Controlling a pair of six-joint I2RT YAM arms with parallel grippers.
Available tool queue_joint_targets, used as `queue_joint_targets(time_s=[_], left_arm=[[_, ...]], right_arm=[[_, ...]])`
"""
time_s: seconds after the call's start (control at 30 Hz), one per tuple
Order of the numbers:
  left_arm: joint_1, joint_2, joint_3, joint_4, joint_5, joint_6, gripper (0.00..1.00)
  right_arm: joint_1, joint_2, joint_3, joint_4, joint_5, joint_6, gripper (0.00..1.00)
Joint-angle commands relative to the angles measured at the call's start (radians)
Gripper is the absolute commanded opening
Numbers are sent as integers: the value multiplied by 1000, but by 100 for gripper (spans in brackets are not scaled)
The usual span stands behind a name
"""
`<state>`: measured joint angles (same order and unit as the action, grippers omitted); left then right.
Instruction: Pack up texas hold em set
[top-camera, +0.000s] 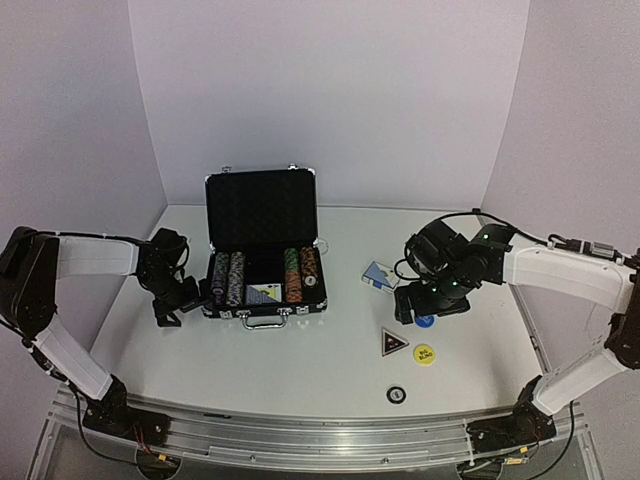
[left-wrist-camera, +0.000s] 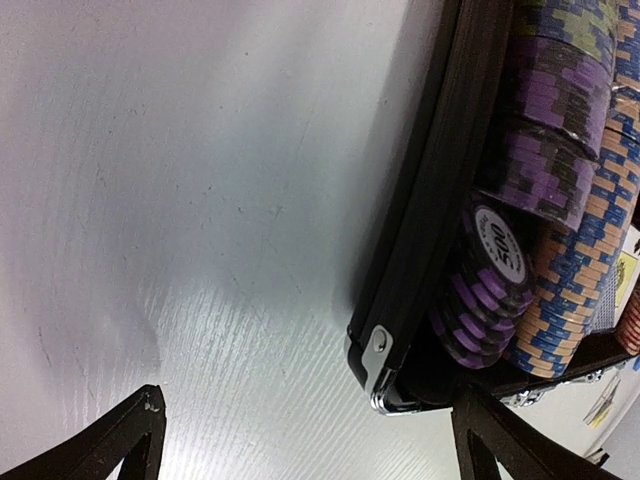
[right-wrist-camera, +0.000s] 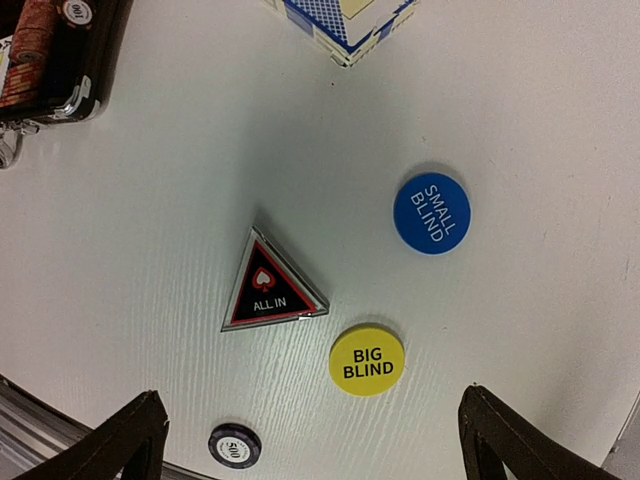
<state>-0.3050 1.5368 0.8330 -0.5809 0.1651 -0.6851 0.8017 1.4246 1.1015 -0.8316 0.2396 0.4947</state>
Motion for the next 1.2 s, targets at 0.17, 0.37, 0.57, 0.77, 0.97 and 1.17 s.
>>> queue_joint_targets(time_s=[0.17, 0.37, 0.57, 0.77, 0.97, 1.17], left_arm=[[1, 57, 55, 34, -31, -29, 99], [1, 96, 81, 36, -36, -31, 99], [1, 122, 117, 36, -56, -26, 100], [4, 152, 166, 22, -64, -13, 100], [4, 124, 165, -20, -49, 4, 100], [4, 75, 143, -38, -4, 32, 100]], right_arm=[[3, -19, 4, 3, 22, -2, 98], [4, -24, -2, 3, 29, 1, 98], [3, -15, -3, 3, 30, 5, 98], [3, -4, 1, 3, 17, 7, 98], [3, -19, -8, 3, 12, 4, 98], [3, -33, -17, 3, 6, -3, 98]])
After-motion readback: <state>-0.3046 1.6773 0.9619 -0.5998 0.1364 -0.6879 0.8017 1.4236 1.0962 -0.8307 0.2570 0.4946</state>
